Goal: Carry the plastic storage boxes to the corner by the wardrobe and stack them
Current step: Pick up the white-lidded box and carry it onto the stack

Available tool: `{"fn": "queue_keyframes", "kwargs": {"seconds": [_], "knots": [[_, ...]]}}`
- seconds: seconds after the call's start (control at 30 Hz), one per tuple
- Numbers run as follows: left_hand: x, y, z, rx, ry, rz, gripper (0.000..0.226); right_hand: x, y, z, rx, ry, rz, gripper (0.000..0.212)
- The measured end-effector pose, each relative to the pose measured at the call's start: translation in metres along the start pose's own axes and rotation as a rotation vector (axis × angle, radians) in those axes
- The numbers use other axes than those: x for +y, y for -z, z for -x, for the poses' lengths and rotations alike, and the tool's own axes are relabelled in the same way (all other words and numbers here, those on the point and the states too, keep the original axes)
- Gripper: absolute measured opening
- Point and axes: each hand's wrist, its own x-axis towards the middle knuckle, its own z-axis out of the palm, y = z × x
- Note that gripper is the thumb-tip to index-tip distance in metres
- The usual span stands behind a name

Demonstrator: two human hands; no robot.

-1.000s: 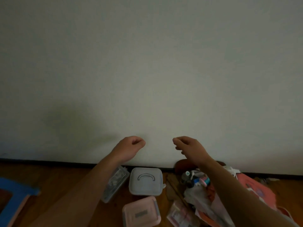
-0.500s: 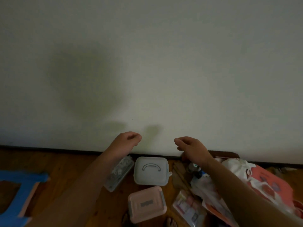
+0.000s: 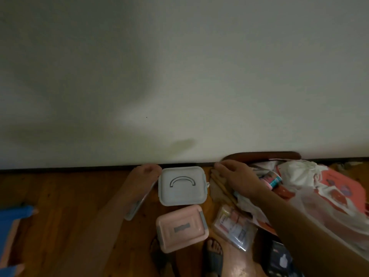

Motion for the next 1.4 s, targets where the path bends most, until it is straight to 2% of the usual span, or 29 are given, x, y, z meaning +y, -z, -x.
{"fn": "queue_keyframes", "kwargs": {"seconds": [0.1,0.23,0.5,0.63,0.73,0.87,0.93,0.97,1.07,1.17,1.23,1.4], "knots": [[-0.027,-0.019,-0.028,0.006,0.023,-0.010,0.018,0.025,-0.018,-0.032,-0.004,-0.004,0.049,0.029],[-0.062,-0.046,-0.069,0.046,0.056,-0.041,0.037,0.071,-0.049,-0.076,-0.007,-0.028,0.070,0.030],[-0.148,-0.088,-0.141,0.089,0.115,-0.056,0.042,0.161,-0.119,-0.140,0.034,-0.047,0.080,0.028],[-0.193,-0.105,-0.176,0.048,0.132,-0.040,0.042,0.199,-0.151,-0.162,0.011,-0.065,0.097,0.044],[-0.221,-0.115,-0.195,0.063,0.169,0.026,0.045,0.222,-0.167,-0.173,0.014,-0.091,0.077,0.049],[-0.258,-0.130,-0.224,0.077,0.174,0.028,0.027,0.253,-0.193,-0.195,0.042,-0.176,0.009,0.049],[-0.273,-0.138,-0.237,0.062,0.181,0.013,0.038,0.267,-0.205,-0.205,0.065,-0.212,-0.035,0.042],[-0.279,-0.141,-0.243,0.063,0.193,0.006,0.041,0.274,-0.210,-0.210,0.084,-0.217,-0.041,0.044],[-0.298,-0.149,-0.260,0.067,0.205,-0.014,0.027,0.291,-0.225,-0.223,0.136,-0.205,-0.055,0.057],[-0.317,-0.153,-0.271,0.039,0.215,-0.022,0.060,0.307,-0.238,-0.232,0.142,-0.236,-0.091,0.076],[-0.329,-0.155,-0.276,0.034,0.217,0.019,0.066,0.315,-0.244,-0.237,0.124,-0.286,-0.105,0.090],[-0.345,-0.159,-0.287,0.001,0.188,0.053,0.053,0.331,-0.255,-0.249,0.115,-0.333,-0.087,0.102]]}}
